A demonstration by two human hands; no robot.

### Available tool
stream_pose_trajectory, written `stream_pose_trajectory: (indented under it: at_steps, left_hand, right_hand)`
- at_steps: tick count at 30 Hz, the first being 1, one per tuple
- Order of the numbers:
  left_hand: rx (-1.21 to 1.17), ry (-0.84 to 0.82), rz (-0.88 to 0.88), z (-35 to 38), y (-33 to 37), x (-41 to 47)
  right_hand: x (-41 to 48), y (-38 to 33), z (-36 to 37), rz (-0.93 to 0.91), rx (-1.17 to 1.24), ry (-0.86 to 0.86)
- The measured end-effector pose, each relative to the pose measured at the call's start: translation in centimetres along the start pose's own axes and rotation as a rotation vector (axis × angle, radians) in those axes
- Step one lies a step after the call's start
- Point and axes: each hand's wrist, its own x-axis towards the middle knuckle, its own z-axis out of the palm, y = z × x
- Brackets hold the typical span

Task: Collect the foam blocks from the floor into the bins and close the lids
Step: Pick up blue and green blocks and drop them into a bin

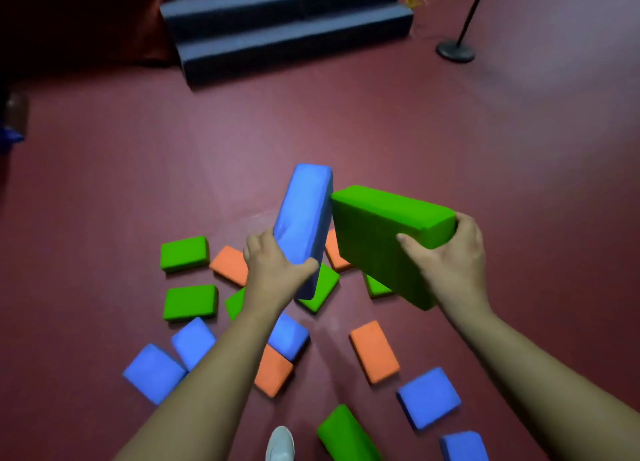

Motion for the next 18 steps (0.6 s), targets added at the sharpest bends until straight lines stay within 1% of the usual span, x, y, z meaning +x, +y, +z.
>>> stream_pose_trajectory:
  at_steps: [2, 5, 10, 14, 18]
  left_hand:
    - [-0.028, 0.091, 0.008, -2.6, 1.5, -1.6]
    - [-0.066, 0.232, -0.01, -5.6, 3.3, -4.4]
    - [-0.121, 0.503, -0.098, -9.2, 5.7, -10.6]
    - [-0.16, 0.674, -0.171, -12.4, 3.9, -16.3]
    - [-0.1, 0.821, -0.276, -16.5, -0.7, -23.1]
  right_hand:
    - [-0.6, -2.2, -1.5, -0.032, 0.054, 0.024]
    - [-1.9, -4.2, -2.8, -0.104, 0.128, 0.016]
    - [-4.0, -5.7, -4.2, -0.246, 0.173, -0.099]
    - [-7.3, -7.3, -4.2, -0.356, 0.196, -0.219]
    - [-13.3, -9.9, -2.9, -0.49, 0.203, -0.363]
